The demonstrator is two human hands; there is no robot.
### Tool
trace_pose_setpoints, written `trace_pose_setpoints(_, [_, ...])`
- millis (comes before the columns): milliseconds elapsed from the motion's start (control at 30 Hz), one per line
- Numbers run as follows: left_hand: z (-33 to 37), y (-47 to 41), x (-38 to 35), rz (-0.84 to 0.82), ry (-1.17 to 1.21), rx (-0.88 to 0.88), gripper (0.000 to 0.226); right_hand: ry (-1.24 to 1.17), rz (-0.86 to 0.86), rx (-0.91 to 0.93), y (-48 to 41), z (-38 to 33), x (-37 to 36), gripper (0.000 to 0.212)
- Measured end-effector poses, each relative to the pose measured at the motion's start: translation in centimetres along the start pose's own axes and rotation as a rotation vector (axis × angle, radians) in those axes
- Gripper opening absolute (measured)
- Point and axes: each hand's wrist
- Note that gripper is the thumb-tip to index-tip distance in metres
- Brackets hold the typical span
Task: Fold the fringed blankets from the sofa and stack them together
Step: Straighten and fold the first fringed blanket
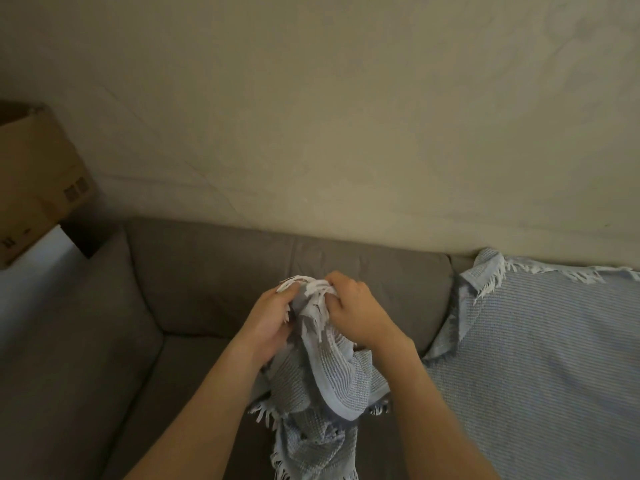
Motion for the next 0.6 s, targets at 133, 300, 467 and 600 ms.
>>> trace_pose_setpoints(133, [0.2,-0.1,0.8,0.036,0.056,0.019,0.037,-0.027,0.021,-0.077,-0.5,-0.6,0.5,0.024])
trace_pose_setpoints(300, [0.6,-0.1,1.2,0.076,0.119,0.016,0.035,0.010,-0.055,-0.034,-1.2,-1.5,1.3,0.030])
trace_pose_setpoints(467, [0.3,0.1,1.4,0.053,0.220,0.091,0.024,-0.359,-0.274,-0.070,-1.5,-2.5,2.4,0.034])
trace_pose_setpoints(600, [0.2,-0.3,1.8,-0.037,0.214,0.059,0.037,-0.778,-0.154,-0.155,-1.4,-3.3,2.4,0.029])
Point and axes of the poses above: each hand's wrist, its own y-axis away from the middle knuckle, its own x-axis out of the back of the hand, z = x × y, and after that the axes turned 8 degrees about -y, right-handed
